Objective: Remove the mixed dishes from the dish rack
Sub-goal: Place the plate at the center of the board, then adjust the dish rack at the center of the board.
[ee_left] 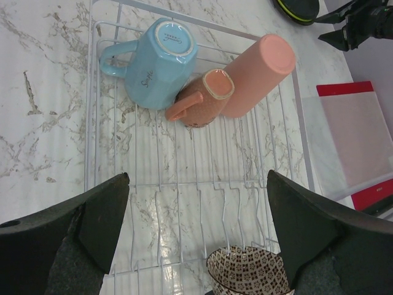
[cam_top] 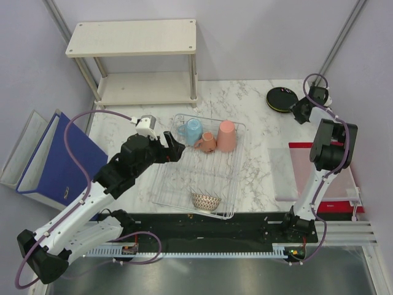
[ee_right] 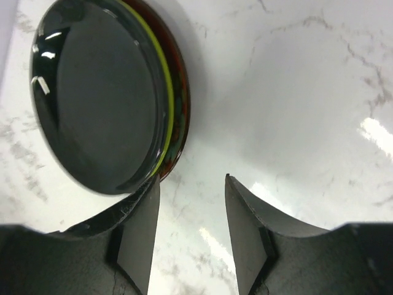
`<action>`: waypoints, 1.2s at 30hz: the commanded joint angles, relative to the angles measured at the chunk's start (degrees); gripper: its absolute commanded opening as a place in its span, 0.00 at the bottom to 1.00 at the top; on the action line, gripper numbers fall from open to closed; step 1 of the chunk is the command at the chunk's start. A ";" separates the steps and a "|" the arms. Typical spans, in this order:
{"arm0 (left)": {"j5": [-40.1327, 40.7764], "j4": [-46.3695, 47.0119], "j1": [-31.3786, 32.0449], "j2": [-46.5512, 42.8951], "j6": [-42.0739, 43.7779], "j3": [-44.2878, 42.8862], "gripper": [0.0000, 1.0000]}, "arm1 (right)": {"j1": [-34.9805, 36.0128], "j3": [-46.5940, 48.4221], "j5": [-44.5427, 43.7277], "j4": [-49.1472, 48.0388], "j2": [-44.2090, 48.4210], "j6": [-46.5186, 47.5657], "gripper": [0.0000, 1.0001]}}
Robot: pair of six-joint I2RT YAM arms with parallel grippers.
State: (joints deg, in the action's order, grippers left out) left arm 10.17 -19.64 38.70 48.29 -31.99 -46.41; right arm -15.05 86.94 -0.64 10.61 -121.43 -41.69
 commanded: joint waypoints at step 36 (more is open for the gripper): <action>15.84 -19.65 -9.34 20.79 1.93 -11.95 0.99 | 29.98 -50.98 0.56 4.77 67.82 6.80 0.54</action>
State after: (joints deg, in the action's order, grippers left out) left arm 25.41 -39.33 30.98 68.69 -28.21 -58.02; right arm 12.58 38.39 -0.67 17.26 -51.92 -35.70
